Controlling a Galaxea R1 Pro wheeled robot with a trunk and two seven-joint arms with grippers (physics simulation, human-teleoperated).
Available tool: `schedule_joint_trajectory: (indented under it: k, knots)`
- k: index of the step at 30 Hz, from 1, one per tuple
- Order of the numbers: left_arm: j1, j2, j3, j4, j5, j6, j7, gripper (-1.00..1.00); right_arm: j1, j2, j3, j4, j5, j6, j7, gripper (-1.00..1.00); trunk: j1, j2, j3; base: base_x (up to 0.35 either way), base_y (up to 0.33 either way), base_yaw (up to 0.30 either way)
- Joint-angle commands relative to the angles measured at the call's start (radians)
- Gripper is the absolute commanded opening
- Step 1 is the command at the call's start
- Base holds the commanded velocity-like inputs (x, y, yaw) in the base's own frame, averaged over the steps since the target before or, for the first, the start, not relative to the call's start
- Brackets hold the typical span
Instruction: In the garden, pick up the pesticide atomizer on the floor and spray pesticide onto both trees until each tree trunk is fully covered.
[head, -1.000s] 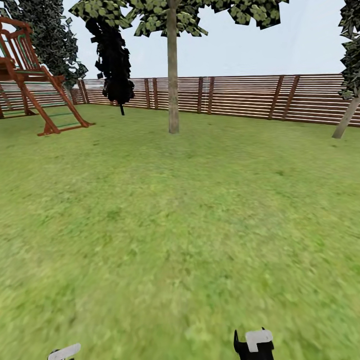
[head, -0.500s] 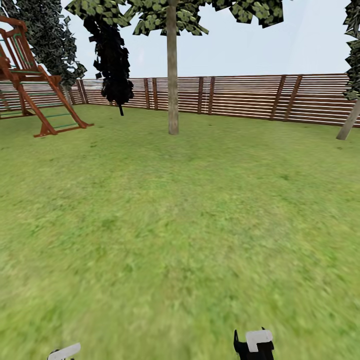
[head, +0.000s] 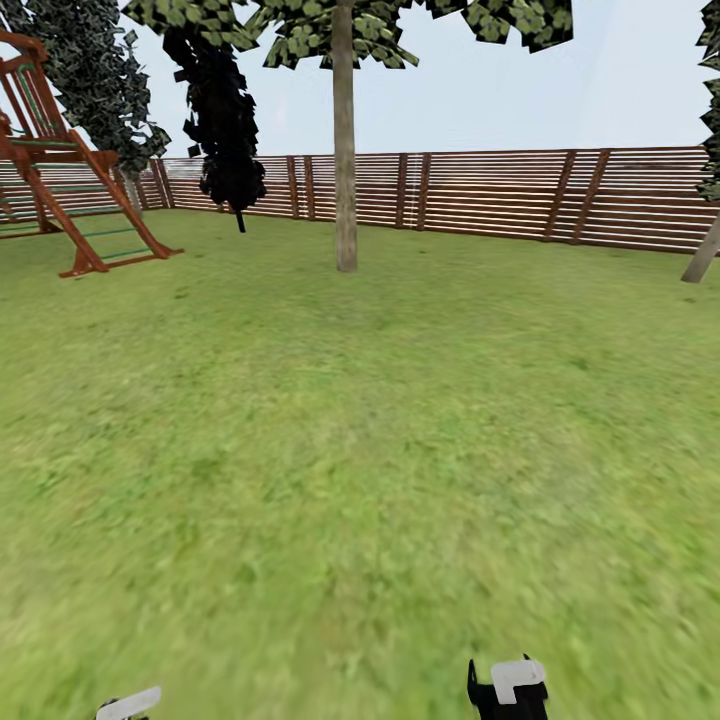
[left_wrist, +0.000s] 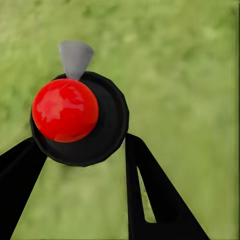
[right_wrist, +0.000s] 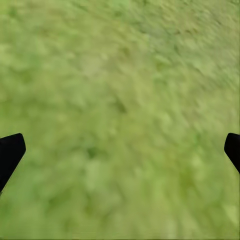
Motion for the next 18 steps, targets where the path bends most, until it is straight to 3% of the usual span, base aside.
schedule_joint_trajectory:
  k: [1,18]
  knots:
    - [-0.001,0.0,-0.002,0.001,0.01,-0.004,-0.002,-1.0,-0.001,0.0,0.008,0.001,0.003,0.002,-0.011,1.0,0.0,0.0,-0.001,0.345,0.0,0.0]
    - [-0.001,0.0,-0.002,0.001,0.01,-0.004,-0.002,-1.0,-0.001,0.008,0.009,0.0,0.005,0.003,-0.01,1.0,0.0,0.0,-0.001,0.345,0.0,0.0]
